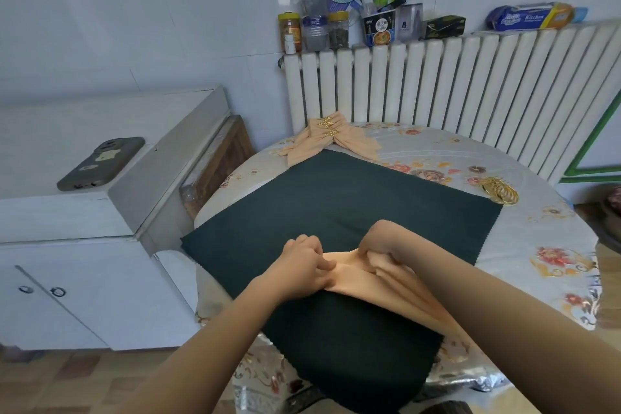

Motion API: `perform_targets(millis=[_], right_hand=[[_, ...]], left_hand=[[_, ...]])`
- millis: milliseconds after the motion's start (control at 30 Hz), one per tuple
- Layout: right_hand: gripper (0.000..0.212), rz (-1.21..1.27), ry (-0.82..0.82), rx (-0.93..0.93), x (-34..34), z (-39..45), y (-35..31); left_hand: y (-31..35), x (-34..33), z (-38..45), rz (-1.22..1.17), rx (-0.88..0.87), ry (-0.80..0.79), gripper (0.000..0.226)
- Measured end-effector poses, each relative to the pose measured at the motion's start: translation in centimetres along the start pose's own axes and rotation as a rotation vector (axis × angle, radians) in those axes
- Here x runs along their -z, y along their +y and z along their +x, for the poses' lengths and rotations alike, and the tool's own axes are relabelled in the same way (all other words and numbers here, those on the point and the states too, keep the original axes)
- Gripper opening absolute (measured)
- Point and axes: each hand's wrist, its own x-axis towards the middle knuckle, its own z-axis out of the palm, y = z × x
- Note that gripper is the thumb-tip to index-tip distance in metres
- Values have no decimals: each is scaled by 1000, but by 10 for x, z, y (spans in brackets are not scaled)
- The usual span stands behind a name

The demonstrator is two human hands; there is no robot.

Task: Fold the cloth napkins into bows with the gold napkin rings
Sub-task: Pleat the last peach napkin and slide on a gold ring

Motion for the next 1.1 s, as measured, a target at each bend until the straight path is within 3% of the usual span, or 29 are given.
perform_targets(millis=[133, 233, 333, 500, 600, 667, 834, 1000, 1100], right_hand=[[11, 415, -134, -76, 3, -15, 0], [29, 575, -260, -74, 1, -25, 3], [32, 705, -344, -30, -1, -30, 8], [36, 821, -404, -8, -2, -33, 15], [35, 826, -392, 11, -2, -34, 16], [32, 700, -313, 73, -7, -36, 15], [19, -120, 190, 402, -33, -24, 18], [23, -276, 429, 491, -52, 2, 27], [21, -287, 547, 533, -63, 10, 36]], left_hand=[[-8, 3, 2, -208, 68, -122, 28], [-6, 16, 6, -461, 235, -197, 34], [-2, 30, 9, -642, 264, -296, 51], [0, 41, 11, -263, 138, -439, 51], [0, 33, 10, -202, 135, -385, 53], [3, 23, 7, -186, 143, -268, 48], [6, 2, 2, -128, 186, -3, 37], [13, -9, 6, -94, 280, 171, 35], [9, -32, 2, -76, 187, 351, 34]])
